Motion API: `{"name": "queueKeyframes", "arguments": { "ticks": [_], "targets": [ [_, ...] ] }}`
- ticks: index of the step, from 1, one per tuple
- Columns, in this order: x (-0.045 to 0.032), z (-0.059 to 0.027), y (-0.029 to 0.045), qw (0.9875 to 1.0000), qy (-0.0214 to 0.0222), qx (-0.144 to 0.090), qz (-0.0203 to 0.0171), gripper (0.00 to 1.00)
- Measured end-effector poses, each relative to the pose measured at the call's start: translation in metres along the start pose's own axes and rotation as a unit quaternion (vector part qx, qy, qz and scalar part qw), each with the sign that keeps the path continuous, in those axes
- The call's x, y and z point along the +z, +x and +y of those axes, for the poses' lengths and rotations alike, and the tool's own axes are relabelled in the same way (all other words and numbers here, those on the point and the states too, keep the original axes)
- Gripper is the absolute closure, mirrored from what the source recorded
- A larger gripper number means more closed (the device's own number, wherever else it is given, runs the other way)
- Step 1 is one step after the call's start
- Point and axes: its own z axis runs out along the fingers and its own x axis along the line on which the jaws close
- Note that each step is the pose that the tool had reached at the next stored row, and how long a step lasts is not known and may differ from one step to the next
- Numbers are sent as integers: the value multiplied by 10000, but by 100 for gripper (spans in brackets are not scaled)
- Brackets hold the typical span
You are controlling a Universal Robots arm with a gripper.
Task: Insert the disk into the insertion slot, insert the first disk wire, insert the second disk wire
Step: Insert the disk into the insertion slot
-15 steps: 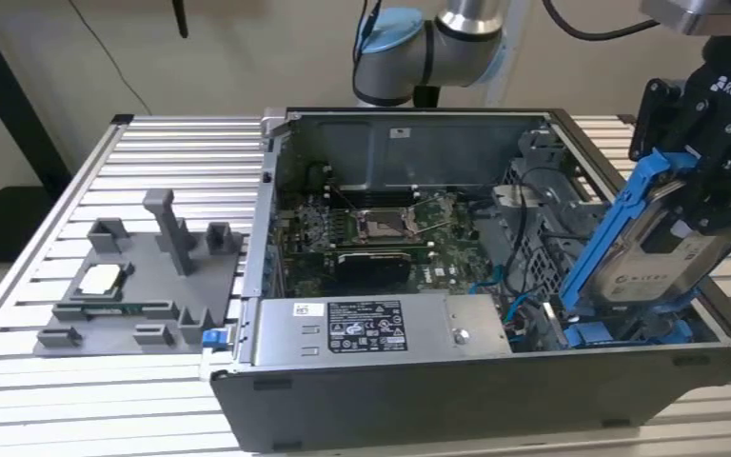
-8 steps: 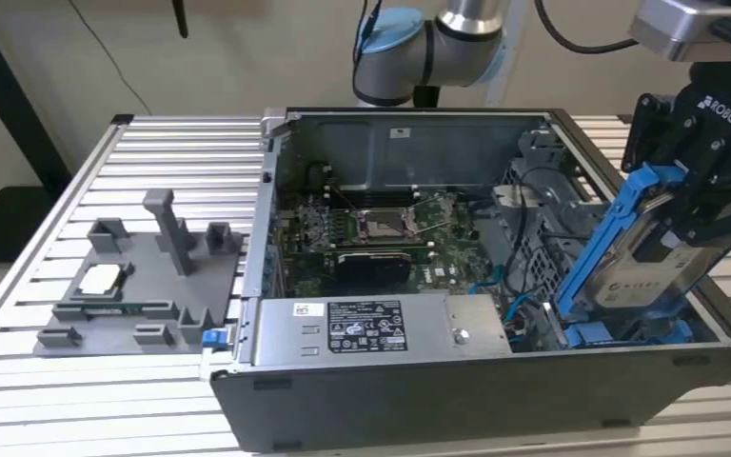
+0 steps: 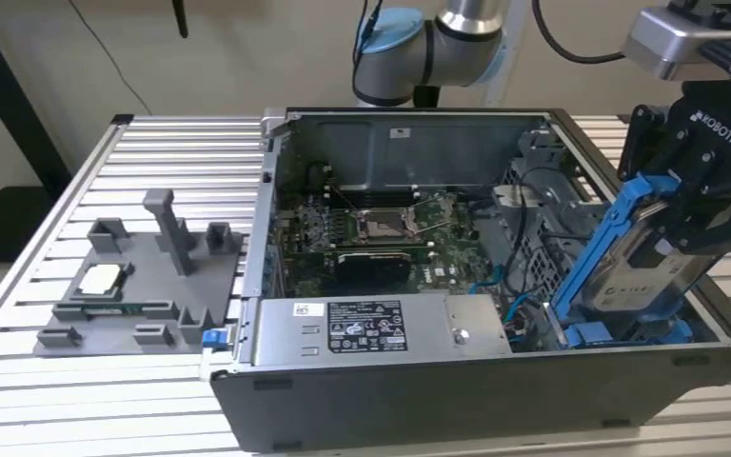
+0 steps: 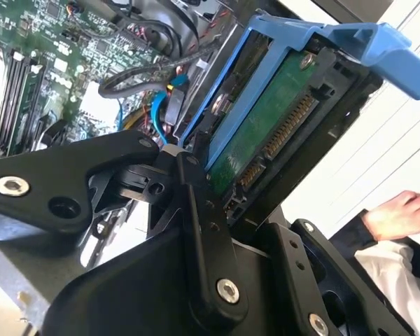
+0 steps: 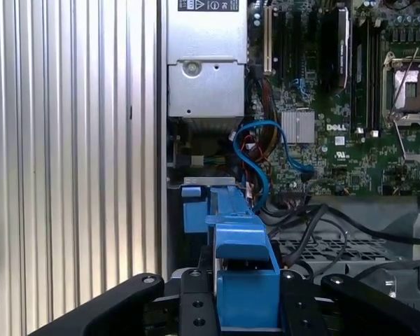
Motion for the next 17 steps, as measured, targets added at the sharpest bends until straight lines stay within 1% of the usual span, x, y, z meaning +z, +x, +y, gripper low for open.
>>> {"name": "queueKeyframes", "arguments": {
  "ticks": [12, 17],
  "targets": [
    [213, -13, -10, 10000, -1, 0, -2, 68],
    [218, -13, -10, 10000, -1, -1, -1, 68]
  ]
}}
